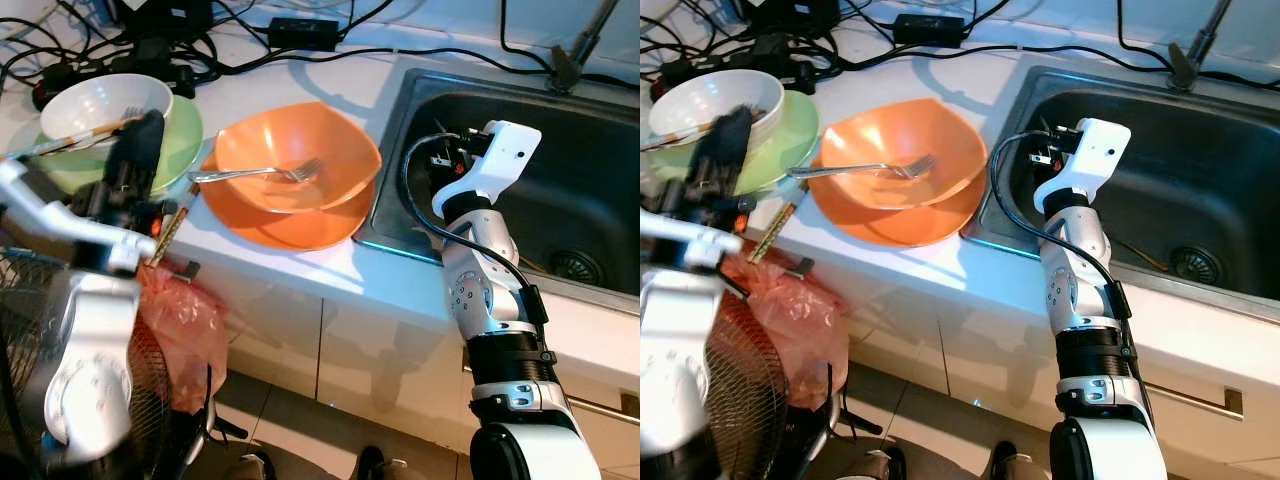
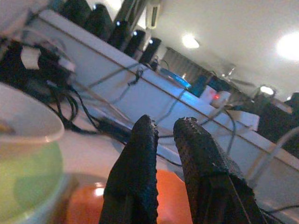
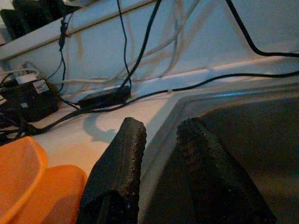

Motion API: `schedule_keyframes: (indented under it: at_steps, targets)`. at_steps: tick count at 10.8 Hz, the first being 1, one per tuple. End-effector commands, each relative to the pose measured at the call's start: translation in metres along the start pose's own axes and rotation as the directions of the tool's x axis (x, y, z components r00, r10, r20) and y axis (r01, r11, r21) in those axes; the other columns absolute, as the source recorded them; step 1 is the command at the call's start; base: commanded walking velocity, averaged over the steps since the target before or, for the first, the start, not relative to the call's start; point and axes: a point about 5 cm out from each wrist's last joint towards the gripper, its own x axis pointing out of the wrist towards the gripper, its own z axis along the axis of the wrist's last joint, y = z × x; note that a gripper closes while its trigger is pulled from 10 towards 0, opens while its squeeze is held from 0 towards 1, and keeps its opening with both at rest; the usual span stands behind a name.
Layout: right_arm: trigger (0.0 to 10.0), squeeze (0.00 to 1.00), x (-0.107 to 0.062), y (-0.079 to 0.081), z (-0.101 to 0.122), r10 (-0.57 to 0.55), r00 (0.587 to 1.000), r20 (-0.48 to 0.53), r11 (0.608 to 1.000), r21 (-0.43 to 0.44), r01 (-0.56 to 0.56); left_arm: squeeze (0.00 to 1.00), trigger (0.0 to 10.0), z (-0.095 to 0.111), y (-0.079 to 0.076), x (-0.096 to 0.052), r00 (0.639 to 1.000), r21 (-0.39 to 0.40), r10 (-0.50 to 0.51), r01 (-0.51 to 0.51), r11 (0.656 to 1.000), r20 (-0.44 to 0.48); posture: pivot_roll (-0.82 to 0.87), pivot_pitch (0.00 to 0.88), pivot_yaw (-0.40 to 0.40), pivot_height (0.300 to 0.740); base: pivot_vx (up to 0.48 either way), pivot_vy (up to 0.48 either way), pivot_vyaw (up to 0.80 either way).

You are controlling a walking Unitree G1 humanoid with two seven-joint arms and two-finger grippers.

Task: Kitchen organization

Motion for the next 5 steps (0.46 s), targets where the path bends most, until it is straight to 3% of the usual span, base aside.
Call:
schedule_keyframes:
  at_steps: [1,3,5]
  targets:
    - [10.0,0.0,0.0,0.0,0.002,0.006,1.0,0.014,1.0,0.007,-0.006,0.0,10.0,-0.003,-0.005,-0.005,0.999,-0.039,-0.034,0.033,0.999,-0.017,0.16,0.196,-0.003,0.74,0.0,0.0,0.0]
    - [10.0,0.0,-0.001,-0.001,0.002,0.004,1.0,0.014,1.0,0.008,-0.004,0.0,10.0,-0.015,0.0,-0.013,0.999,-0.085,-0.017,0.013,0.996,-0.047,0.16,0.194,-0.002,0.74,0.0,0.0,0.0]
    - [10.0,0.0,-0.001,-0.003,0.003,-0.002,1.0,0.019,1.0,0.005,0.002,0.0,10.0,-0.019,0.002,-0.014,0.998,-0.075,-0.007,0.002,0.997,-0.064,0.15,0.191,-0.001,0.74,0.0,0.0,0.0]
